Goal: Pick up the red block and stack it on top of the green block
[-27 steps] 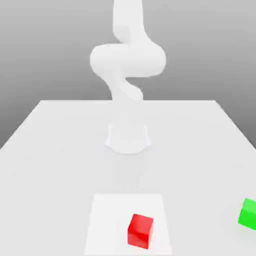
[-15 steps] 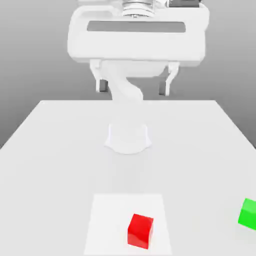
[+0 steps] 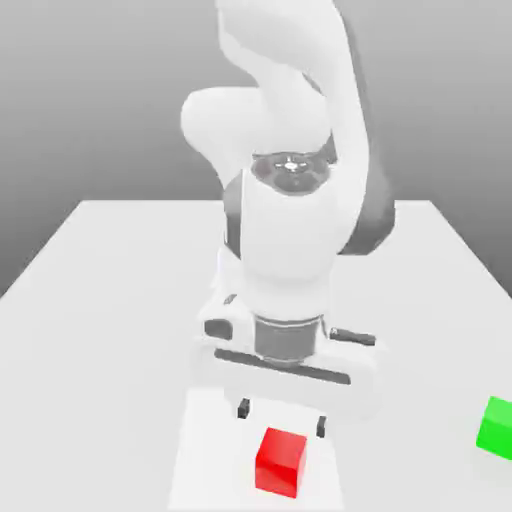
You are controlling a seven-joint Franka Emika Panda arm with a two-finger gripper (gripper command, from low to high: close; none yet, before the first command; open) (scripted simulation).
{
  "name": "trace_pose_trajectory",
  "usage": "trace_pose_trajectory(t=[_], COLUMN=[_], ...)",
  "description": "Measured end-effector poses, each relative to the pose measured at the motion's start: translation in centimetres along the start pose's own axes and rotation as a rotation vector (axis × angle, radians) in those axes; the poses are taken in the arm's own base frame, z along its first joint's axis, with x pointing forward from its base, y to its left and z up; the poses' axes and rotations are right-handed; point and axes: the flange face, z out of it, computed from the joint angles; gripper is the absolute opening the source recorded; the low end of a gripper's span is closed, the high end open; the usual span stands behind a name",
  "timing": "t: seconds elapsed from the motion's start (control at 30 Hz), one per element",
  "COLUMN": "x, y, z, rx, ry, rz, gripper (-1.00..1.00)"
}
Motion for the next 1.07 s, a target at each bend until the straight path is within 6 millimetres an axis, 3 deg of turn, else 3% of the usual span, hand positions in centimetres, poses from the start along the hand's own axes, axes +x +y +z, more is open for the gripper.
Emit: trace_pose_trajectory(t=[0.03, 0.07, 0.3, 0.47, 0.5, 0.63, 0.8, 0.87, 0.93, 0.97, 1.07], x=[0.0, -0.1, -0.1, -0.2, -1.7, -10.7, -23.6, -27.9, -29.1, -29.3, -29.3], y=[0.0, 0.1, 0.1, 0.0, -0.8, -4.8, -7.0, -7.3, -7.3, -7.3, -7.3], z=[1.3, 2.4, 2.6, -2.6, -3.3, -4.7, -6.2, -5.0, -2.5, -1.3, -1.3], rx=[-0.001, -0.002, -0.001, -0.001, -0.002, -0.004, -0.002, -0.001, 0.000, -0.001, -0.001], ry=[-0.001, -0.001, 0.000, 0.000, -0.001, -0.003, -0.004, -0.002, -0.002, -0.002, -0.002], rz=[0.000, 0.000, 0.000, -0.005, -0.051, -0.320, -0.664, -0.773, -0.803, -0.809, -0.809], gripper=[0.00, -1.00, -1.00, -1.00, -1.00, -1.00, -1.00, -1.00, -1.00, 1.00, 1.00])
